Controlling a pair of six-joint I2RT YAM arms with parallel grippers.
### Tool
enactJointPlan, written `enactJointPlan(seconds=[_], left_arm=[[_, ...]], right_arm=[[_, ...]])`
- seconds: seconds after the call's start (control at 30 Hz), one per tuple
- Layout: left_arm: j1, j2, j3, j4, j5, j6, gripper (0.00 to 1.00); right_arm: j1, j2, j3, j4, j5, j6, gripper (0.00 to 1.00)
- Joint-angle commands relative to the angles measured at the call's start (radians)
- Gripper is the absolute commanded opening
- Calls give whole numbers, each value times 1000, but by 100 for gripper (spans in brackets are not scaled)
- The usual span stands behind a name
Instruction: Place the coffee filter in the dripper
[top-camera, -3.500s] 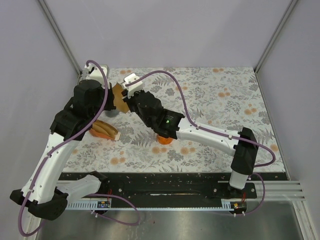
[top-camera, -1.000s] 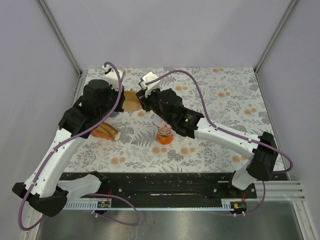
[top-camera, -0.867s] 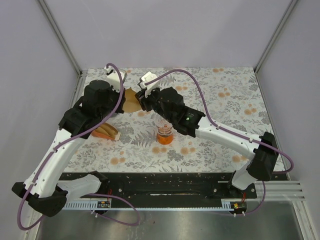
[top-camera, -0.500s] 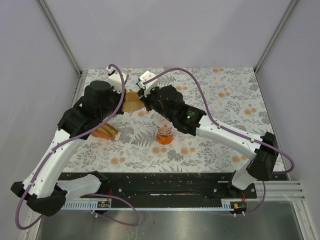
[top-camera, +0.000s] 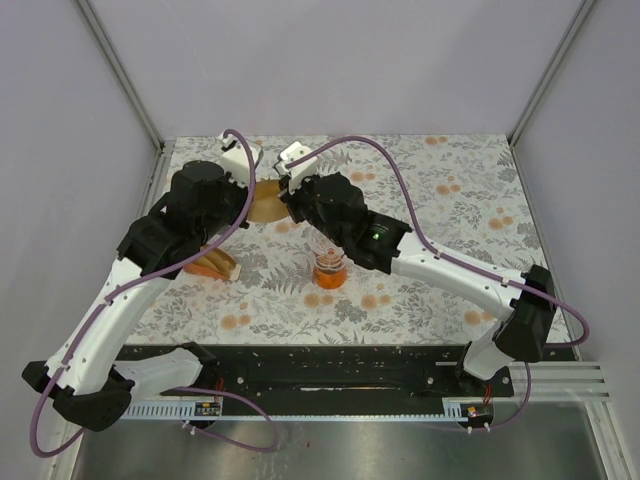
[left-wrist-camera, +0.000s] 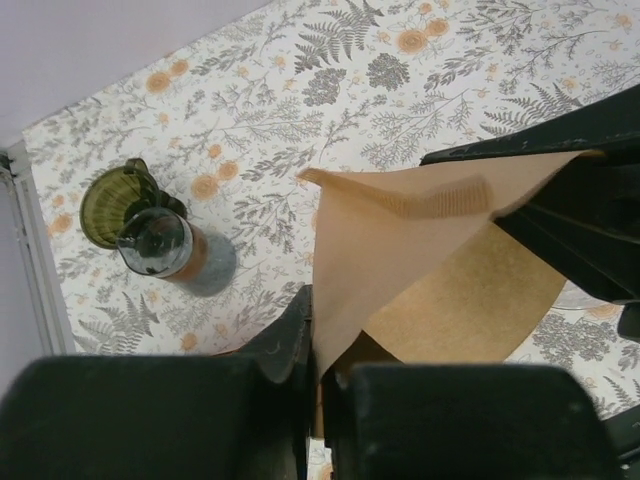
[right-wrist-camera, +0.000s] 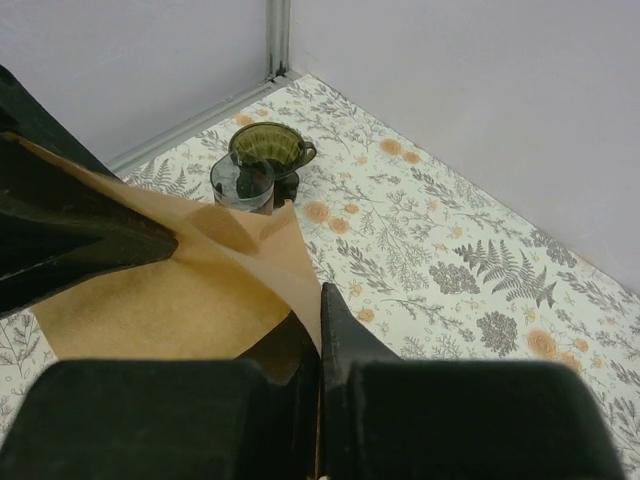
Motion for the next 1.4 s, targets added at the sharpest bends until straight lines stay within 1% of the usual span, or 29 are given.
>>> enactJointPlan(seconds=[0.0,0.1,0.2,0.3,0.37,0.47,0.57,0.67,0.73,0.97,1.23,1.27,1.37], left_arm=[[9,-18,60,10,-52,22,17],[10,-17,84,-4,33,-7,41],[9,-21,120,-22,121,-37,58],[9,-18,155,-45,173,-44,68],[10,-14,170,-56,198,-81,71],[10,-15,181,-59,201,-110,73],[10,-9,187,-59,201,-138,73],[10,5,180,-45,198,-159,74],[9,12,157,-31,189,-170,74],[10,37,72,5,185,-207,74],[9,63,20,25,201,-222,74],[10,65,13,27,225,-224,74],[10,72,-6,35,236,-230,73]], right_arm=[[-20,-19,63,-108,106,7,0],[-22,-2,102,-168,83,33,0],[-26,9,141,-265,83,68,0],[-41,2,178,-387,80,123,0],[-60,-7,204,-488,54,184,0],[-106,-21,253,-661,-36,264,0],[-137,-27,292,-830,-110,301,0],[-150,-4,335,-957,-167,309,0],[-158,18,359,-1010,-202,304,0],[-180,55,350,-1064,-273,301,0],[-213,114,355,-1062,-267,280,0],[-216,119,355,-1064,-270,278,0],[-224,139,353,-1059,-283,272,0]])
